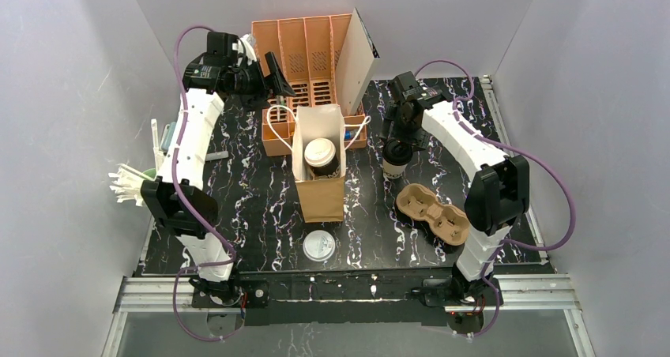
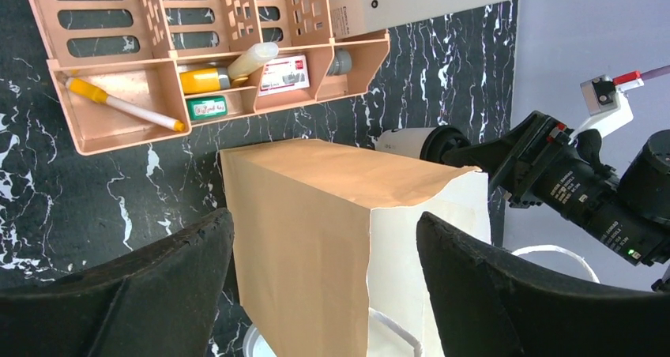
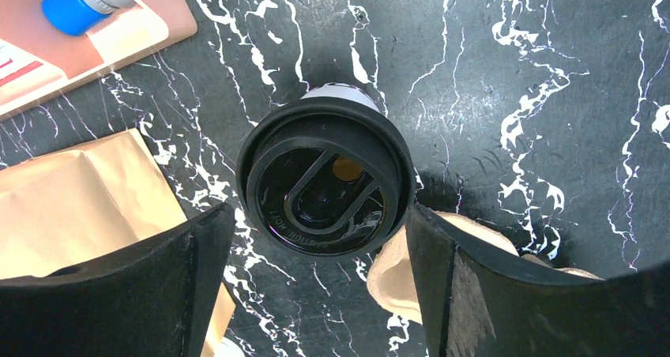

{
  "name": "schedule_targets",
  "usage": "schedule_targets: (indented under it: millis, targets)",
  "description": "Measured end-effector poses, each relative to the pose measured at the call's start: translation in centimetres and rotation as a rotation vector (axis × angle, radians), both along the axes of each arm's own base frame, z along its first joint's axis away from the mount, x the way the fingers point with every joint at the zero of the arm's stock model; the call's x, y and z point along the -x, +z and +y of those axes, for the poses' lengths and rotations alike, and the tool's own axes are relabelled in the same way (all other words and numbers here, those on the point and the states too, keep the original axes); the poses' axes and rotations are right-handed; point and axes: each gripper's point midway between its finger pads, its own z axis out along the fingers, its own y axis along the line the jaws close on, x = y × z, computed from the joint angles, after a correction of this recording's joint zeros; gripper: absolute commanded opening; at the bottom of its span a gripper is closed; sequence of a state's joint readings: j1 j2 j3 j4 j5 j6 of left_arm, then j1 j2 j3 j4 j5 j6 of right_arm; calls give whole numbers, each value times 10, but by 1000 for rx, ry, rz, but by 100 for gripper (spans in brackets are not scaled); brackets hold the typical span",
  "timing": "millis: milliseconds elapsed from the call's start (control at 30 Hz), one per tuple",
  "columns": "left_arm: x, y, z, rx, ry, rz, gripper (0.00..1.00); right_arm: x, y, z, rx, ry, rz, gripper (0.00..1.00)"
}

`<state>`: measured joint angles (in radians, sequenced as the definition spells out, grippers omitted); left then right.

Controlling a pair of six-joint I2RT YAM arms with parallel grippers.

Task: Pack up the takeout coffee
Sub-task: Pick up the coffee cup from the center of the board.

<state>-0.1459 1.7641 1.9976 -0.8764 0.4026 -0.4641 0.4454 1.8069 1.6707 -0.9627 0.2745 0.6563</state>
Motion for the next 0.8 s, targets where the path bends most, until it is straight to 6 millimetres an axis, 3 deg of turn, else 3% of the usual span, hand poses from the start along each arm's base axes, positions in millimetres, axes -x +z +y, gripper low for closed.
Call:
schedule_targets:
  millis: [167, 400, 633, 800]
  targets:
    - [6, -5, -1, 2, -17, 34, 79, 0, -2, 0, 2, -3, 6, 87]
    - [11, -28, -4, -7, -39, 123, 79, 0, -19, -4, 43, -6, 47, 88]
    - [16, -30, -7, -6, -54, 141, 79, 0, -20, -6, 57, -8, 52, 74]
    - [20, -27, -9, -1, -70, 147, 78, 1, -19, -7, 67, -5, 63, 70]
